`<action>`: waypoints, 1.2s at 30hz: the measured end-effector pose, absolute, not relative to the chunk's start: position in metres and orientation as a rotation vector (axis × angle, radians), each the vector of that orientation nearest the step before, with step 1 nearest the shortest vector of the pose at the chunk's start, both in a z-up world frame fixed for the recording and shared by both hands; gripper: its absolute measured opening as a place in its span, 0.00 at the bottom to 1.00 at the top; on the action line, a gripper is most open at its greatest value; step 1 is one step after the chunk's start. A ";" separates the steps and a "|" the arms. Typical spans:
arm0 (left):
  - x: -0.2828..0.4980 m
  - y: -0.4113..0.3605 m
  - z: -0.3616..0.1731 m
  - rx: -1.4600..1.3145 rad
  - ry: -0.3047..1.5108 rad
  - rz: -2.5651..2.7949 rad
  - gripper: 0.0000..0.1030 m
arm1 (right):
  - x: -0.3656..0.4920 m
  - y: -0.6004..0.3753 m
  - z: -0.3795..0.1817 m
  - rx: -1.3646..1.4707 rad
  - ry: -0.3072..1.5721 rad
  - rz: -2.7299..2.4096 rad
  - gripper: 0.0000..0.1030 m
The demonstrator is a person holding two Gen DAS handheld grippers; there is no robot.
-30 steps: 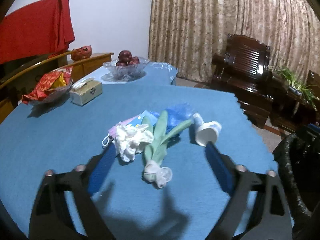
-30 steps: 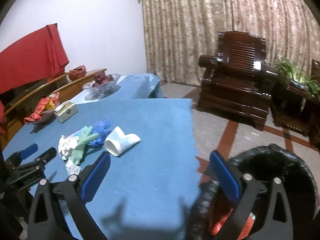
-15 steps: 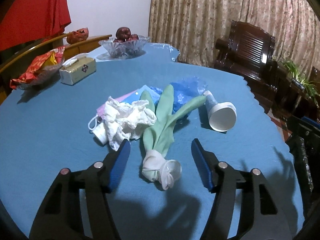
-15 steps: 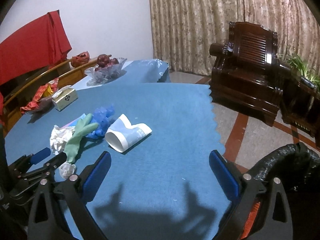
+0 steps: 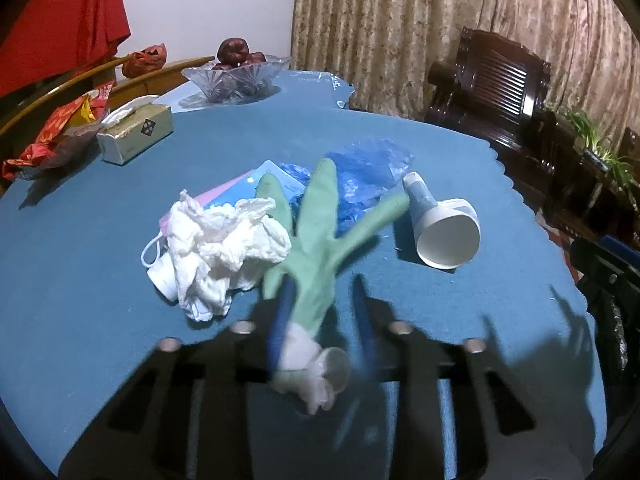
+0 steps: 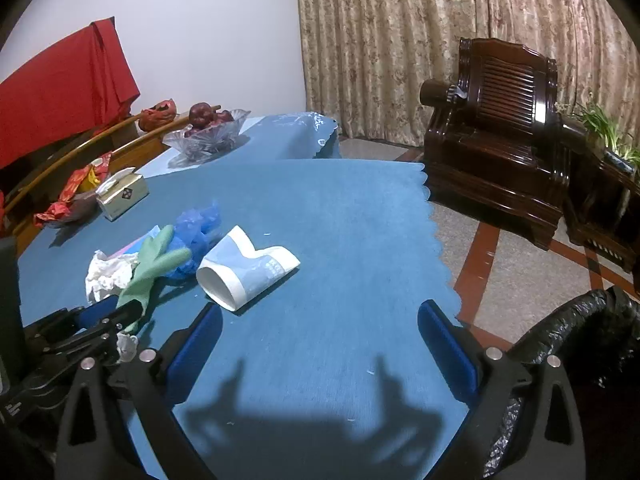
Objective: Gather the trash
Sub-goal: 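Grasp the green rubber glove by its cuff with the left gripper, then grasp the white paper cup with the right gripper while the left gripper holds the glove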
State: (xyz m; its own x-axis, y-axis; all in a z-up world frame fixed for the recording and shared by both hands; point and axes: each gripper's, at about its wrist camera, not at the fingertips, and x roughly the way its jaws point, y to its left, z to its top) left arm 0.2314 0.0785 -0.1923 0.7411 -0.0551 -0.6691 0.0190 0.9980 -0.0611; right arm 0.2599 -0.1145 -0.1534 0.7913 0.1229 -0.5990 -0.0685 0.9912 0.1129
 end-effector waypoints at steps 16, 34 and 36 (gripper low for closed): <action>0.225 0.094 -0.161 -0.127 0.647 -0.077 0.01 | 0.288 -0.087 -0.156 0.099 0.655 0.134 0.93; 0.232 0.089 -0.197 -0.132 0.759 -0.136 0.30 | 0.306 -0.084 -0.175 0.090 0.710 0.113 0.92; 0.237 0.084 -0.197 -0.109 0.763 -0.133 0.29 | 0.308 -0.083 -0.175 0.095 0.707 0.115 0.92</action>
